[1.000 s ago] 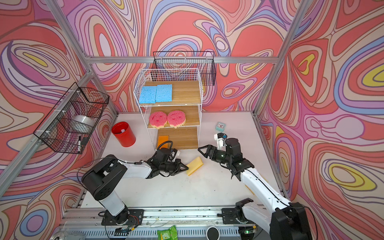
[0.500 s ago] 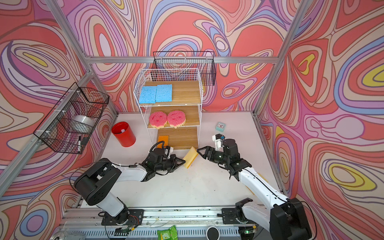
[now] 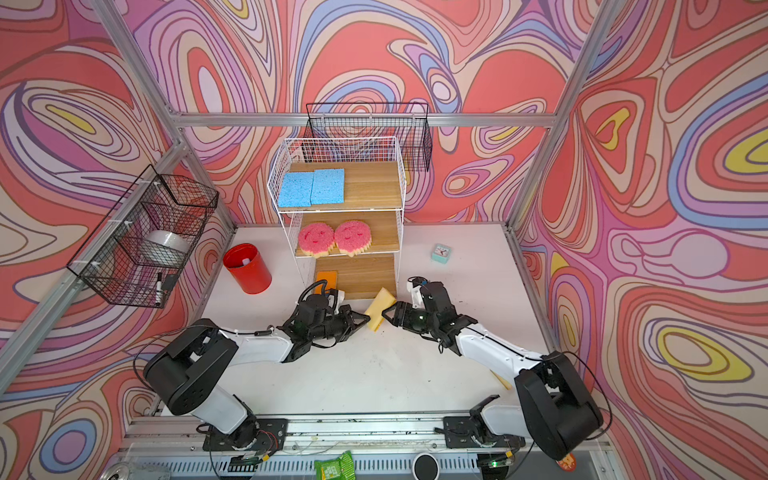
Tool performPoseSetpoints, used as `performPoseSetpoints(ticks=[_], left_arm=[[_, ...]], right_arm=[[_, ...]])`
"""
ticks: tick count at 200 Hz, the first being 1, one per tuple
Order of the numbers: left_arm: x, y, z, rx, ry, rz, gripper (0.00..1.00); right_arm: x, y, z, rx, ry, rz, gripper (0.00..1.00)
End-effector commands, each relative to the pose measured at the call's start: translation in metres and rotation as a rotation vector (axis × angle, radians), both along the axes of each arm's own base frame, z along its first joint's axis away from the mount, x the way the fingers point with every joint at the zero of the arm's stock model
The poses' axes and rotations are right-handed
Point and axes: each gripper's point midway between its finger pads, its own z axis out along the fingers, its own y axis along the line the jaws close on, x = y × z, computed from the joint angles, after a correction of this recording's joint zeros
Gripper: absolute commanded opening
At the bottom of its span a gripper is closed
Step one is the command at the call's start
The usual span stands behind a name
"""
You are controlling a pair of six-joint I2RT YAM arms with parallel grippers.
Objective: Place and organize the cleaning sponges onto the shelf
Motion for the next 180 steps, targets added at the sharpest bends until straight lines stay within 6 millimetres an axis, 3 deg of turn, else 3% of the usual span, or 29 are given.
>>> performPoseSetpoints(ticks=[1, 34, 74, 84, 103, 116, 154, 180], left_arm=[[0.001, -0.007, 0.015, -0.035, -0.02, -0.011, 0.0], [-0.003, -0.012, 0.015, -0.057, -0.014, -0.026, 0.0], [-0.004, -0.013, 0.016, -0.056, -0.017, -0.029, 0.0], [-0.004, -0.011, 0.014, -0.043, -0.016, -0.025, 0.0], [-0.004, -0.008, 0.012, -0.023, -0.015, -0.015, 0.0], [-0.004, -0.007, 0.01, -0.021, -0.013, -0.01, 0.0], [-0.003, -0.006, 0.01, -0.021, -0.011, -0.003, 0.0], [-0.004, -0.005, 0.015, -0.012, -0.02, -0.007, 0.0]], right_arm=[[0.016, 0.008, 0.011, 0.013, -0.053, -0.011, 0.61], [0.021, 0.012, 0.011, 0.023, -0.056, -0.006, 0.44], [0.023, 0.017, 0.014, 0.04, -0.063, -0.001, 0.34], [0.023, 0.017, 0.016, 0.044, -0.065, 0.0, 0.35], [0.019, 0.021, 0.022, 0.056, -0.074, 0.019, 0.62], [0.016, 0.023, 0.027, 0.064, -0.082, 0.03, 0.67], [0.01, 0.026, 0.028, 0.063, -0.082, 0.043, 0.62], [0.01, 0.027, 0.02, 0.061, -0.066, 0.04, 0.45]])
